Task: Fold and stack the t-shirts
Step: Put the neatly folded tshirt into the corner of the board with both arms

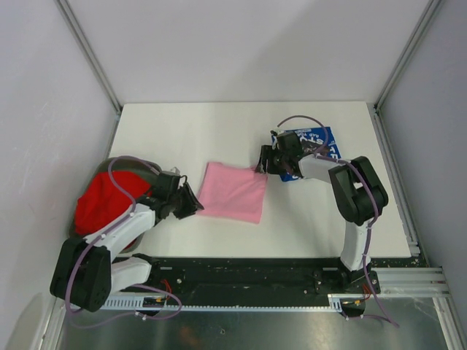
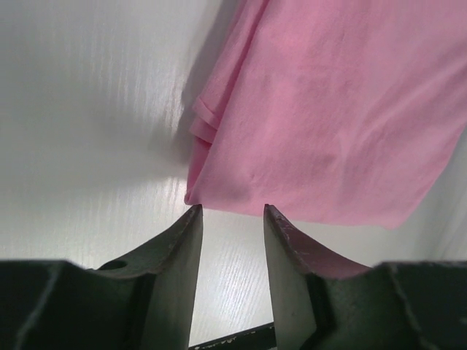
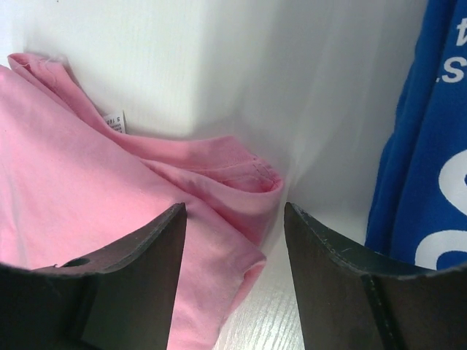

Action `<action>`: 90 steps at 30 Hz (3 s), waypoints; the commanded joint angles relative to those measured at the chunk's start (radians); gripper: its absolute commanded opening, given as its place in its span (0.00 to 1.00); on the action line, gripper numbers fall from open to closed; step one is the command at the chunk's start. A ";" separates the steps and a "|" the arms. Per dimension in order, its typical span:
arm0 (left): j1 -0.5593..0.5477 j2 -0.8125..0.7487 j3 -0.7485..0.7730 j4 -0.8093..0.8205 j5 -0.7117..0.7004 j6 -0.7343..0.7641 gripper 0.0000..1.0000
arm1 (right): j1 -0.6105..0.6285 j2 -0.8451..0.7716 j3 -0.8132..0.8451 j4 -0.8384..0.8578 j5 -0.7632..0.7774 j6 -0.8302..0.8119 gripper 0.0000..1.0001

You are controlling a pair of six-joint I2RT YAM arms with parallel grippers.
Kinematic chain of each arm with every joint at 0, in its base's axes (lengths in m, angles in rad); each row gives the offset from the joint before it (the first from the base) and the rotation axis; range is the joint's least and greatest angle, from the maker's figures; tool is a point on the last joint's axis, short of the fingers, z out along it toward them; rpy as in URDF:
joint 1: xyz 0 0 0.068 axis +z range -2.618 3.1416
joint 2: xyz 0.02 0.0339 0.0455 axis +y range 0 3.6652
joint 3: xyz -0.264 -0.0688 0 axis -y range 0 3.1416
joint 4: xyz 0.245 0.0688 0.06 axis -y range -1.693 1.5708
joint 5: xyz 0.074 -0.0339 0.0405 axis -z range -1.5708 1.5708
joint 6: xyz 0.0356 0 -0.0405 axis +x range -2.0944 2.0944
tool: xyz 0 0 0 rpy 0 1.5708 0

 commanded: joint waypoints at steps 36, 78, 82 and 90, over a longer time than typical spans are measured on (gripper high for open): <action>0.022 0.191 0.021 0.117 -0.031 -0.033 0.52 | -0.061 0.032 -0.031 0.044 -0.199 -0.011 0.63; -0.028 0.057 0.097 0.119 0.112 -0.037 0.00 | 0.102 -0.273 -0.017 -0.183 0.271 0.020 0.00; -0.044 0.047 0.123 0.111 0.126 -0.042 0.00 | 0.105 -0.298 0.003 -0.216 0.290 0.025 0.00; -0.080 0.055 0.185 0.098 0.133 -0.059 0.00 | 0.107 -0.335 0.037 -0.261 0.322 0.024 0.00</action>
